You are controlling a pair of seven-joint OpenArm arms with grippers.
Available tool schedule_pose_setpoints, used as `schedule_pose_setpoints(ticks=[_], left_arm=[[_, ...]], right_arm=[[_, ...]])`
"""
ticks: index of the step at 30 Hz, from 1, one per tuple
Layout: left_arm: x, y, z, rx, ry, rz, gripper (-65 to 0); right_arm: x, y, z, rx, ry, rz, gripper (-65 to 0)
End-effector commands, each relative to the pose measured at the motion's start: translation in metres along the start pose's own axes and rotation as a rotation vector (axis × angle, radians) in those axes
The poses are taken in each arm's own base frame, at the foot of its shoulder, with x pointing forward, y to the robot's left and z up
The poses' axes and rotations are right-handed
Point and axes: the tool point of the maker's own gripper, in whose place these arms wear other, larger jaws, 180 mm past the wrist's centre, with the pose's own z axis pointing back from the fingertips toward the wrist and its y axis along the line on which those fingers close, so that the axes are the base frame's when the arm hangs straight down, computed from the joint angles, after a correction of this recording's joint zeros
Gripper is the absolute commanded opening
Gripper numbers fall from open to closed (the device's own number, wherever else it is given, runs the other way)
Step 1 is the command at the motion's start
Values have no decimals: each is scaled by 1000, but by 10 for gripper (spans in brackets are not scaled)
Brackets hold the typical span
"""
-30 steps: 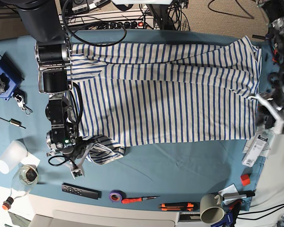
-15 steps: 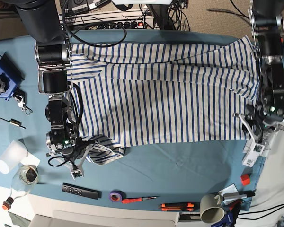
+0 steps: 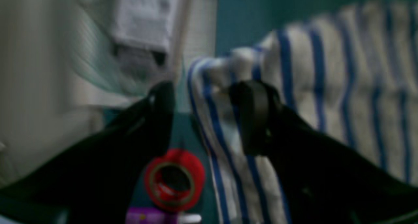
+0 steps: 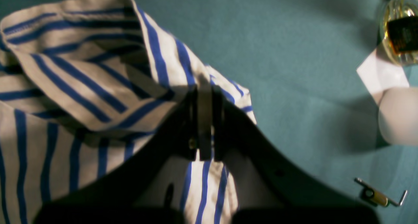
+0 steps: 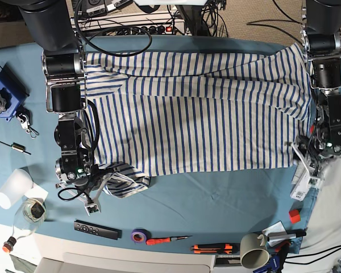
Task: Fold the T-shirt properly
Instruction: 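Lower the left gripper to the shirt's side edge near the hem, then pull the held sleeve outward away from the shirt with the right gripper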
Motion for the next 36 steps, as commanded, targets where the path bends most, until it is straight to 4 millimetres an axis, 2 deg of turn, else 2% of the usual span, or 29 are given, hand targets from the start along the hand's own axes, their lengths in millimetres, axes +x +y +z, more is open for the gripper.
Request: schedule_pose_setpoints(ticks=[1, 8, 10, 13, 16, 17, 23, 26, 31, 36], left_arm=[[19, 13, 7, 24, -51, 4, -324], [19, 5, 5, -23, -56, 44, -324], [18, 1, 5, -46, -52, 63, -341], [16, -1, 5, -57, -42, 72, -447], [17, -1, 6, -55, -46, 73, -637], [18, 0, 6, -54, -52, 75, -650], [20, 0, 6, -53, -60, 74, -650], [24, 3, 10, -44, -68, 66, -650], [41, 2, 32, -94, -101, 105, -650], [55, 2, 59, -166, -127, 158, -650]], right_arm=[[26, -15, 9, -31, -63, -7, -650], [24, -15, 9, -31, -56, -8, -650], [24, -15, 9, -31, -57, -8, -650], [25, -15, 9, -31, -59, -8, -650], [26, -15, 9, -31, -67, -8, -650], [27, -15, 9, -32, -70, -8, -650], [27, -16, 10, -33, -72, -9, -650], [36, -20, 17, -52, -96, -20, -650], [58, -23, 41, -70, -147, -30, -650], [57, -17, 48, -37, -122, -48, -650]])
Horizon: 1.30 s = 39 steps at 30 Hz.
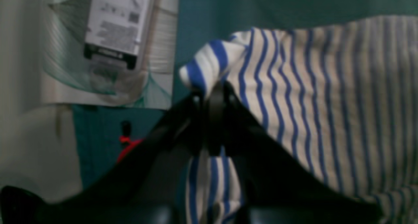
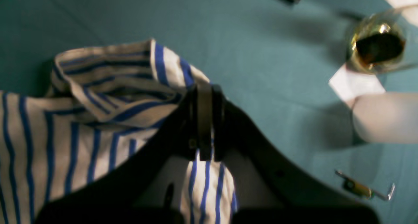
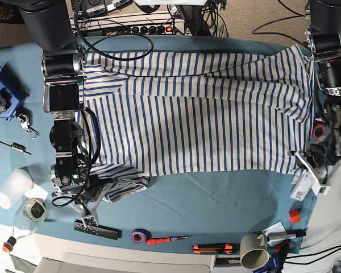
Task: Fold the T-shirt properly
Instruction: 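Pull the held sleeve outward away from the shirt with the right gripper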
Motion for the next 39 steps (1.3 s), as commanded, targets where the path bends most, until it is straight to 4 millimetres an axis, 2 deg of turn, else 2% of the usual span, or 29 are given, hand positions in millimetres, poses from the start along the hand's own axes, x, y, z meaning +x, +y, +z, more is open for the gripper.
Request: schedule_pose_setpoints(ticks=[1, 8, 12, 19, 26, 32, 39], left_arm=[[23, 11, 15, 22, -63, 0, -650], [14, 26, 31, -9, -60, 106, -650], [5, 31, 36, -28, -42, 110, -650], [-7, 16, 42, -114, -28, 52, -650], [-34, 5, 49, -101, 11, -11, -650], [-47, -6, 62, -67, 13, -119, -650], [-56, -13, 68, -62, 12, -156, -650]], right_arm=[[24, -12, 10, -23, -57, -8, -650], [4, -19, 20, 58, -61, -176, -650], [-21, -23, 22, 102, -49, -247, -650], [-46, -25, 36, 130, -71, -291, -650], [-81, -23, 49, 106, -52, -279, -650], [-110, -43, 67, 51, -63, -340, -650], [-149, -65, 82, 42, -72, -469, -650]])
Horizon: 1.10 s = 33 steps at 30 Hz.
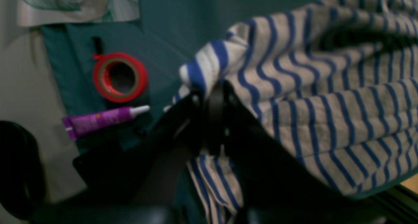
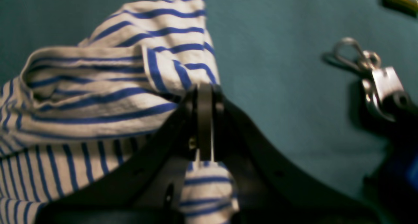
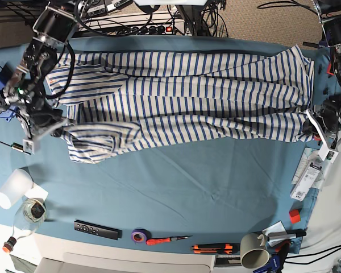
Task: Fold the T-shirt properly
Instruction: 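Pull the held sleeve outward away from the shirt with the right gripper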
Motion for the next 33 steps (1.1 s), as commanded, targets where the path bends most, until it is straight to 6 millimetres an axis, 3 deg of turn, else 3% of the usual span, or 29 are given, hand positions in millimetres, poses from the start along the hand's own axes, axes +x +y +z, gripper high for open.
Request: schedule_pose_setpoints(ticks=[1, 7, 11, 22, 26, 33], left_arm=[[11, 9, 10, 27, -37, -14, -650], [5, 37, 29, 97, -75, 67, -650], [-3, 52, 46, 113, -120, 135, -650], [-51, 35, 47, 34, -28, 171, -650], [-51, 33, 47, 26, -33, 172, -650], [-49, 33, 46, 26, -39, 173, -650]], right_arm=[[18, -9, 9, -17, -63, 3, -650], [14, -48, 24, -98, -87, -88, -650], [6, -63, 31, -133, -67, -100, -650], [-35, -92, 47, -205, 75, -33, -650], [-32, -91, 48, -197, 62, -33, -650], [-8, -57, 43, -12, -45, -11, -650]])
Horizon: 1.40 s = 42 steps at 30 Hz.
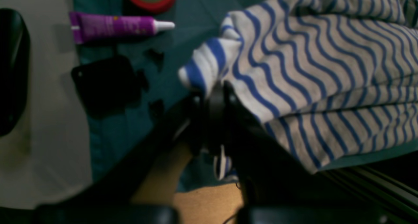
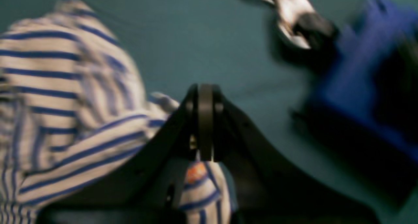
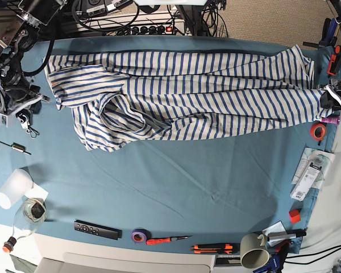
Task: Fold the T-shirt properly
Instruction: 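Pull the held sleeve outward away from the shirt with the right gripper, then carry the held sleeve back across the shirt body with the right gripper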
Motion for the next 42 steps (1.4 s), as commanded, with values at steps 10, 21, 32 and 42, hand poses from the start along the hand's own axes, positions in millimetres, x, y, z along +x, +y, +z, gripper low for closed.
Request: schedule_pose_setpoints(ticks=[10, 21, 32, 42], left_arm=[[17, 2, 8, 9, -51, -29, -650], [17, 2, 8, 10, -50, -29, -650], [17, 2, 8, 9, -52, -29, -650], [18, 2, 8, 9, -54, -29, -650]], right_arm=[[36, 36, 4, 165, -108, 153, -523], [55, 124, -35, 247, -63, 461, -469], [29, 172, -63, 238, 48, 757, -469], [12, 178, -76, 186, 93, 818, -470]])
